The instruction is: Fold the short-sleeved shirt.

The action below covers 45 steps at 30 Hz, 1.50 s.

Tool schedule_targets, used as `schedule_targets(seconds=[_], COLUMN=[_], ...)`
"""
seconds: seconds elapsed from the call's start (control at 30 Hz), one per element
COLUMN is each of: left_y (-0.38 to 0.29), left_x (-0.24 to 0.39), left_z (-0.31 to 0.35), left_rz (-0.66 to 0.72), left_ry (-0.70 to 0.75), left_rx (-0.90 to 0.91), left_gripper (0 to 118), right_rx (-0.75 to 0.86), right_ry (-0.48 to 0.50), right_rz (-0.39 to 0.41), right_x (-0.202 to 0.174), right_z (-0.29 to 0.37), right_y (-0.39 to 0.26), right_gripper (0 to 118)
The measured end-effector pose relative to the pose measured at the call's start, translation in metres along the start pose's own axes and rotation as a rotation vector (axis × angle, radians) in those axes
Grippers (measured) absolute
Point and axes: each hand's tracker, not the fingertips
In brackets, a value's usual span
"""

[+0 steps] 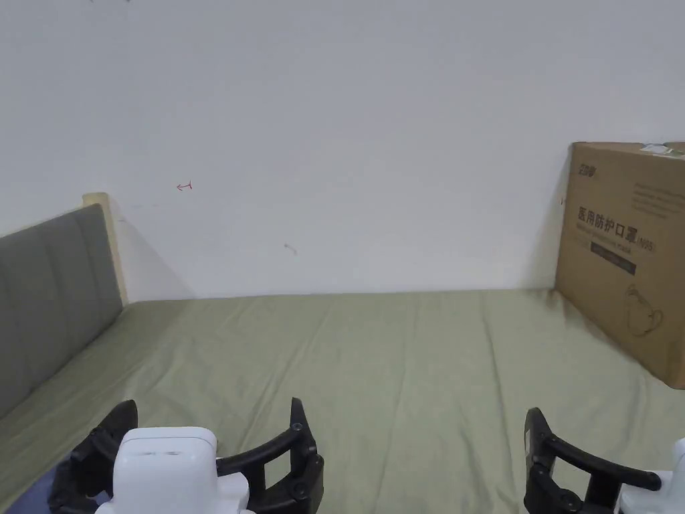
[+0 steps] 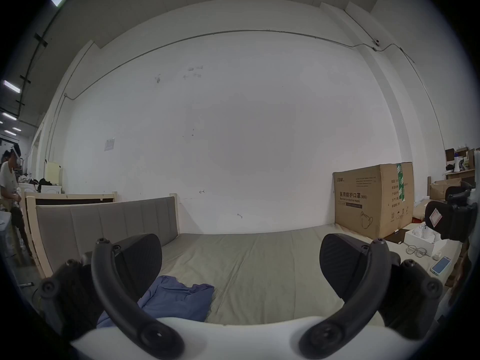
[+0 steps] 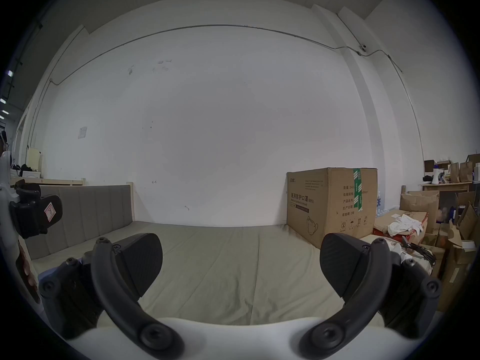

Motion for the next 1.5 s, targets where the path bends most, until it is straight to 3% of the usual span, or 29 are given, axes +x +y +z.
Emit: schedule_targets(seconds=[0.53,0.63,0.7,0.73,0.77,0.83,0.87,0.9,0.93,0.97,1.0,1.03,1.1,1.13,1.23,1.27,1.33,1.37,1.4,1.5], left_y=[0.001,0.017,0.024,0.021,0.017,-0.007,-0.027,-0.045,-0.057,-0.059,-0.052,-0.048,-0.027,-0.016,0.012,0.016,0.014,0.011,0.006,-0.003], left_x=[-0.002,0.012,0.029,0.04,0.053,0.073,0.079,0.082,0.08,0.078,0.079,0.078,0.076,0.07,0.035,0.024,0.004,-0.001,-0.005,-0.01], left_z=[-0.002,-0.004,-0.005,-0.005,-0.004,-0.003,-0.004,-0.005,-0.007,-0.006,-0.003,-0.003,-0.011,-0.016,-0.033,-0.037,-0.044,-0.043,-0.041,-0.035], left_rz=[0.01,-0.056,-0.272,-0.449,-0.661,-1.116,-1.392,-1.617,-1.738,-1.724,-1.584,-1.418,-1.078,-0.918,-0.409,-0.256,-0.044,0.01,0.036,0.064], left_ry=[0.008,0.028,0.065,0.105,0.143,0.173,0.189,0.233,0.246,0.174,0.071,0.034,0.011,0.006,-0.068,-0.092,-0.091,-0.071,-0.056,-0.012], left_rx=[-0.033,-0.043,0.029,0.093,0.168,0.305,0.376,0.445,0.489,0.466,0.379,0.305,0.138,0.07,-0.109,-0.149,-0.178,-0.169,-0.146,-0.117], left_gripper=[118,118,118,118,118,118,118,118,118,118,118,118,118,118,118,118,118,118,118,118], right_rx=[-0.007,-0.01,-0.033,-0.07,-0.132,-0.3,-0.396,-0.475,-0.504,-0.509,-0.496,-0.475,-0.457,-0.403,-0.242,-0.196,-0.156,-0.109,-0.078,-0.045], right_ry=[-0.002,0.058,0.046,0.035,-0.001,-0.096,-0.155,-0.205,-0.241,-0.281,-0.326,-0.353,-0.351,-0.32,-0.147,-0.078,-0.035,-0.044,-0.033,-0.049], right_rz=[-0.004,-0.081,-0.282,-0.454,-0.694,-1.236,-1.549,-1.8,-2.009,-2.209,-2.254,-2.202,-1.903,-1.802,-1.507,-1.363,-0.996,-0.769,-0.547,0.003], right_x=[0.0,0.004,0.015,0.027,0.043,0.078,0.095,0.105,0.107,0.11,0.109,0.112,0.121,0.124,0.129,0.129,0.119,0.105,0.086,0.032], right_z=[0.0,0.0,-0.002,-0.006,-0.01,-0.016,-0.018,-0.019,-0.013,-0.007,-0.002,0.0,-0.001,-0.005,-0.024,-0.029,-0.032,-0.031,-0.028,-0.021], right_y=[0.0,0.003,0.005,0.005,0.0,-0.028,-0.054,-0.081,-0.108,-0.132,-0.143,-0.145,-0.134,-0.125,-0.083,-0.068,-0.036,-0.019,-0.008,0.0], right_gripper=[118,118,118,118,118,118,118,118,118,118,118,118,118,118,118,118,118,118,118,118])
